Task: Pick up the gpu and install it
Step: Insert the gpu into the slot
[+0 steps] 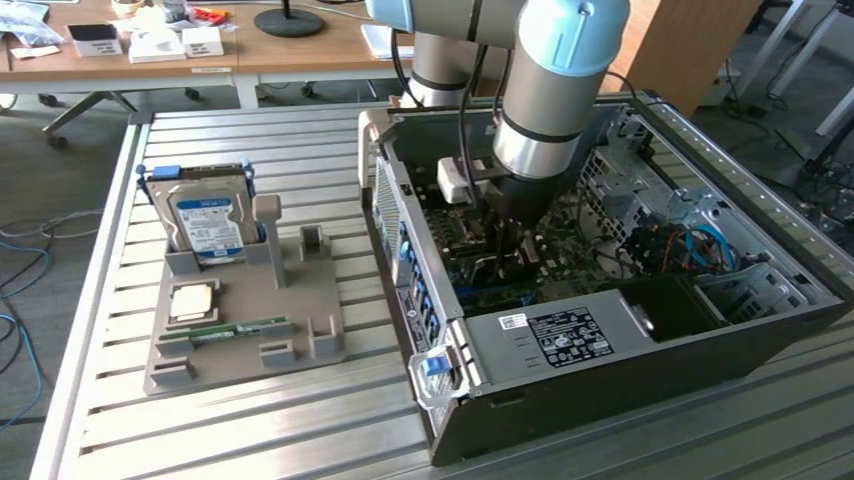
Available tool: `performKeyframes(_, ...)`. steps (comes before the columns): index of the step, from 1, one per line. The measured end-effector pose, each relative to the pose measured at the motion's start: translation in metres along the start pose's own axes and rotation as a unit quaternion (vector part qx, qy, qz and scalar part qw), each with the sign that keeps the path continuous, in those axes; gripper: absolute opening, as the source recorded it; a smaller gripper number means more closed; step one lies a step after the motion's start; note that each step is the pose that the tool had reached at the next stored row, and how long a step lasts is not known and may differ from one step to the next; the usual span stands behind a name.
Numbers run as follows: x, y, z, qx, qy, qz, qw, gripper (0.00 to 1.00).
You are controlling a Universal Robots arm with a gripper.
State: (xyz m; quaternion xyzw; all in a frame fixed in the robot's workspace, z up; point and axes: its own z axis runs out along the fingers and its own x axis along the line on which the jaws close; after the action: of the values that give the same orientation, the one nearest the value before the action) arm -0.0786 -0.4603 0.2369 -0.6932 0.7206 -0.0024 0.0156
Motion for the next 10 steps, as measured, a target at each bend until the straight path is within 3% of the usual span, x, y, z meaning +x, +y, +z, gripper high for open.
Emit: performKeyframes(10, 0.000, -0.0002, -0.0101, 0.0000, 0.0000, 0.000, 1.0000, 0.46)
